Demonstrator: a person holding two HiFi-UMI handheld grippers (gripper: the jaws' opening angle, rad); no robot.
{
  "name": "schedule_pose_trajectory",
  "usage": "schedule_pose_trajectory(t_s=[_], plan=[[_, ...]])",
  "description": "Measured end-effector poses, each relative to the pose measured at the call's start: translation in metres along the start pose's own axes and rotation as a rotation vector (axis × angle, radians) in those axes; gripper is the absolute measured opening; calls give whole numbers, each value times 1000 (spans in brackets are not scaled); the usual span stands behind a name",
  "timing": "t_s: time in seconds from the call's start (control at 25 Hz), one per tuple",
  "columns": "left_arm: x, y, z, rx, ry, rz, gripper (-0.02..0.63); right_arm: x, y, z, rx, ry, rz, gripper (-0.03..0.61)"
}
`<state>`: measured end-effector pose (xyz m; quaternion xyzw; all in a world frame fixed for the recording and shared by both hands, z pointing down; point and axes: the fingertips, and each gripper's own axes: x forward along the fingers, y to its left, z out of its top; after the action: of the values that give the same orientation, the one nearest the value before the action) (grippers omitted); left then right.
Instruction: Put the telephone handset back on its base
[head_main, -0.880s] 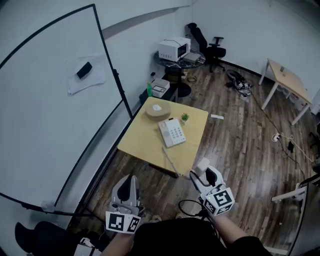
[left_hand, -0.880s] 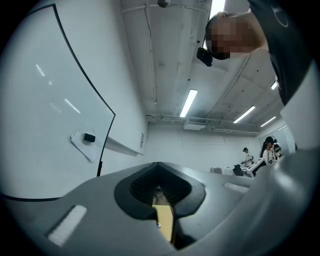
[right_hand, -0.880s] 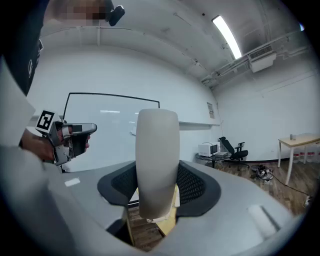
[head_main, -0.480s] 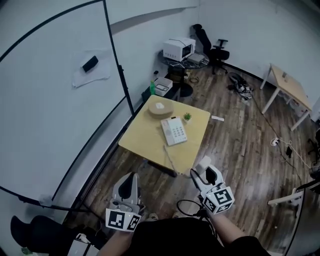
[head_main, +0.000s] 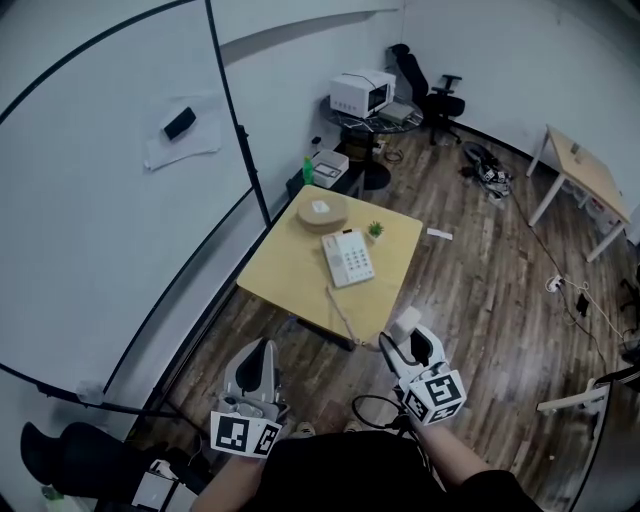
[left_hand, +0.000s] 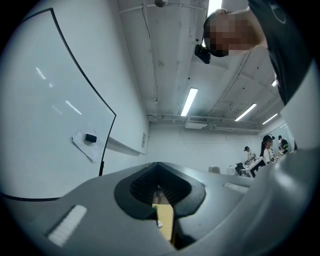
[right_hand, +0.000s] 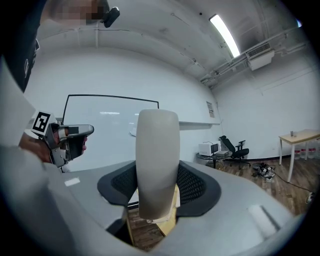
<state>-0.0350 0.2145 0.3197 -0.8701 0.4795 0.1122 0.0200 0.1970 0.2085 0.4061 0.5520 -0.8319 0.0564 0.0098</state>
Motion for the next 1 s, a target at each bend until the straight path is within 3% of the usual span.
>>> schedule_pose_trajectory(t_s=[0.4,0.64,1.0], plan=[[9,0,-8,53,13,67,0,20,-17,-4,15,-19,48,230],[24,28,-12,59,5,109,0,51,-21,-1,13,-12,55,230],[85,86,-25,26,-10,82,0,113,-29,3,-12,21,27,230]])
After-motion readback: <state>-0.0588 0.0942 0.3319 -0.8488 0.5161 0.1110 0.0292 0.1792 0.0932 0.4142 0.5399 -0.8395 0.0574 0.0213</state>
